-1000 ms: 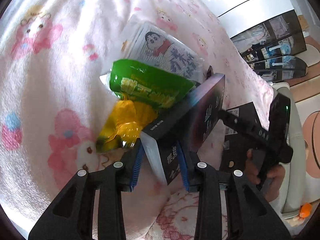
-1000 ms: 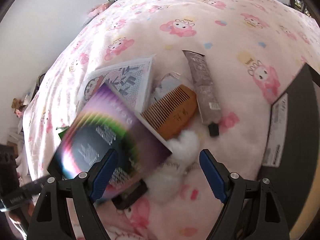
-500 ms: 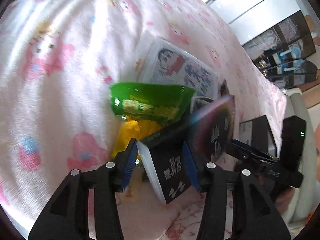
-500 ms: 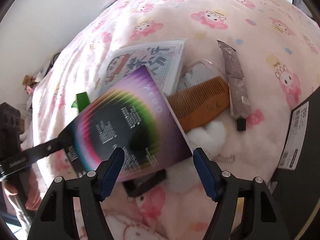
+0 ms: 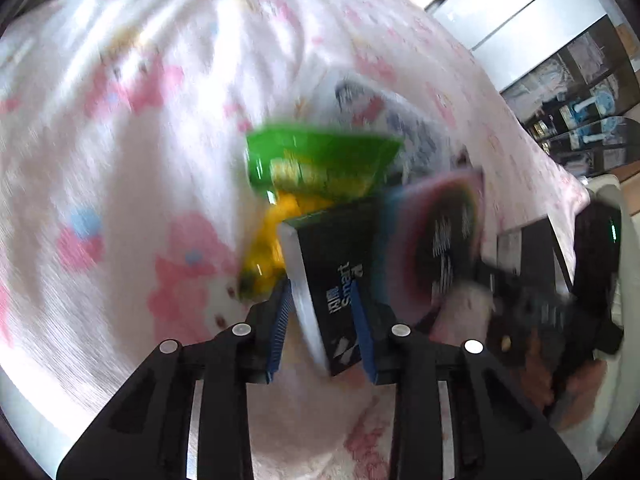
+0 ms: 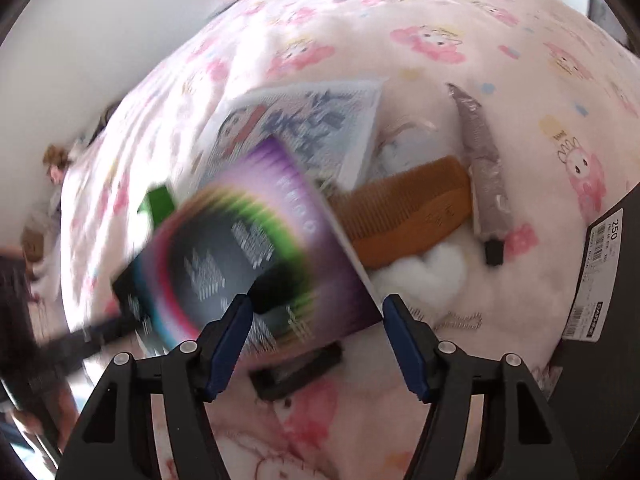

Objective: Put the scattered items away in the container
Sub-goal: 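Close the left tool on the black box and lift it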

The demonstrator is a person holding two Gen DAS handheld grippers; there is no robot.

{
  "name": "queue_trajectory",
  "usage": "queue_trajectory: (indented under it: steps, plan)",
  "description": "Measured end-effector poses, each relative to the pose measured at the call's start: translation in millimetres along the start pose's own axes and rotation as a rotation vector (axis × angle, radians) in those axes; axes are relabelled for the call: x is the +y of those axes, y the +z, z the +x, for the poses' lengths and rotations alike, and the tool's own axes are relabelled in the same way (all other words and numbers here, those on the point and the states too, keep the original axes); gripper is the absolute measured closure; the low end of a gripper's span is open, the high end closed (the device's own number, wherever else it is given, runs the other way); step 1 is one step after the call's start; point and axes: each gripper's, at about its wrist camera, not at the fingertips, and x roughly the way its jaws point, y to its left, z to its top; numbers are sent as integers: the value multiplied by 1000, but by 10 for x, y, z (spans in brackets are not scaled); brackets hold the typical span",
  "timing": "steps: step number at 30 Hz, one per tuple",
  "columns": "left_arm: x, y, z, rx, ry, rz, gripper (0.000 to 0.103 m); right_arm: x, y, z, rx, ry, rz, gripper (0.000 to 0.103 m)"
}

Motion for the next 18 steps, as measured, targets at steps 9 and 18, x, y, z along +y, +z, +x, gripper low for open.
queue_trajectory:
  steps: [9,18]
  plan:
    - [210,-22,-146,-3,23,-52,72,81,-283,-147,46,34,-53,38]
    - [313,-494,194,145,-131,-139,72,140,-38,-118,-42,24,-79,38]
